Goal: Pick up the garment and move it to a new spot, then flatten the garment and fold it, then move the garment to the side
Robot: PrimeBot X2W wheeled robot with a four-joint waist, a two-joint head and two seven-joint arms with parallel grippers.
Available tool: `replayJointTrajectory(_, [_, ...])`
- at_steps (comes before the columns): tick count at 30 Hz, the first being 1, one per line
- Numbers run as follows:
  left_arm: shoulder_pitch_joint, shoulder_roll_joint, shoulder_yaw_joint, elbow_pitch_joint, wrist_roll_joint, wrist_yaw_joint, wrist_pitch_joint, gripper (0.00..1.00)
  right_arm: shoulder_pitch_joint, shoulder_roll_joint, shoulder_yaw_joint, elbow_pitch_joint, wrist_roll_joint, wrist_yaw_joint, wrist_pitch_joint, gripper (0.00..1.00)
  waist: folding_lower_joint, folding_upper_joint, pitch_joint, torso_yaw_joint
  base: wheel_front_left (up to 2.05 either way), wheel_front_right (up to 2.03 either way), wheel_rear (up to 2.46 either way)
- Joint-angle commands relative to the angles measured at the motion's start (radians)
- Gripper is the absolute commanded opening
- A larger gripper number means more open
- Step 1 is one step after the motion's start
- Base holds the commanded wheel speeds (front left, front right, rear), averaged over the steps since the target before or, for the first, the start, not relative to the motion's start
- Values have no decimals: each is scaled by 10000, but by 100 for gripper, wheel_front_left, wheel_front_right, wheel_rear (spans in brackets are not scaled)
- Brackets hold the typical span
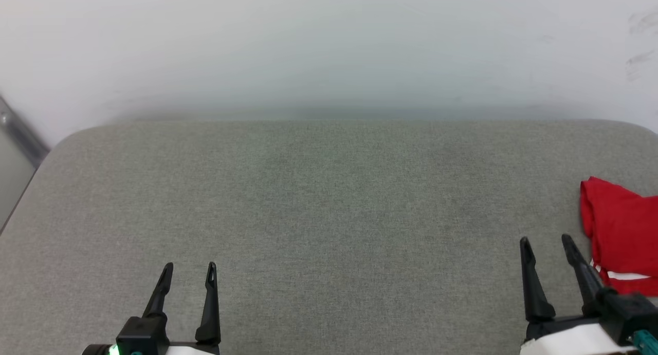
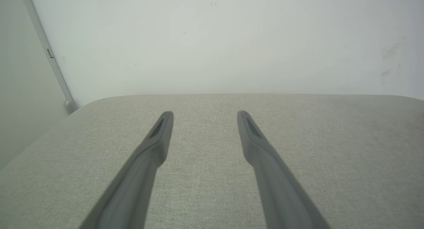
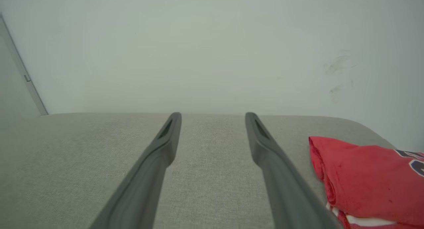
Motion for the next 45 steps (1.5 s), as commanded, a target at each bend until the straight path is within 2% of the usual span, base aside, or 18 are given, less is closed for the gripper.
replayJointTrajectory(1, [141, -11, -31, 10, -42, 42, -23, 100, 198, 60, 34, -89, 140, -7, -16, 100, 1, 0, -49, -11, 0, 0, 0])
replayJointTrajectory(20, [390, -13, -139, 184, -169, -121, -23, 100, 879, 61, -215, -246, 544, -7, -16, 100, 1, 0, -264, -26, 0, 0, 0])
replayJointTrajectory(21, [351, -2, -152, 216, -196, -130, 0, 0, 815, 15, -196, -176, 534, 0, 0, 0, 1, 0, -266, -25, 0, 0, 0])
replayJointTrajectory(25, [432, -10, -176, 600, -261, -130, 65, 0, 849, 19, -175, 196, 586, 0, 25, 0, 1, 0, -265, -28, 0, 0, 0])
replayJointTrajectory(36, [-1, -9, 22, 831, -2532, -261, 623, 0, 461, -31, -172, 440, 2824, -1, 529, 0, 1, 0, -224, -61, 0, 0, 0])
replayJointTrajectory(37, [-102, -9, 69, 883, -3101, -296, 760, 0, 364, -43, -174, 506, 3380, -1, 658, 0, 1, 0, -212, -70, 0, 0, 0])
replayJointTrajectory(45, [-363, -8, 192, 1017, -4525, -378, 1105, 0, 119, -67, -184, 663, 4770, -1, 987, 0, 1, 0, -182, -94, 0, 0, 0])
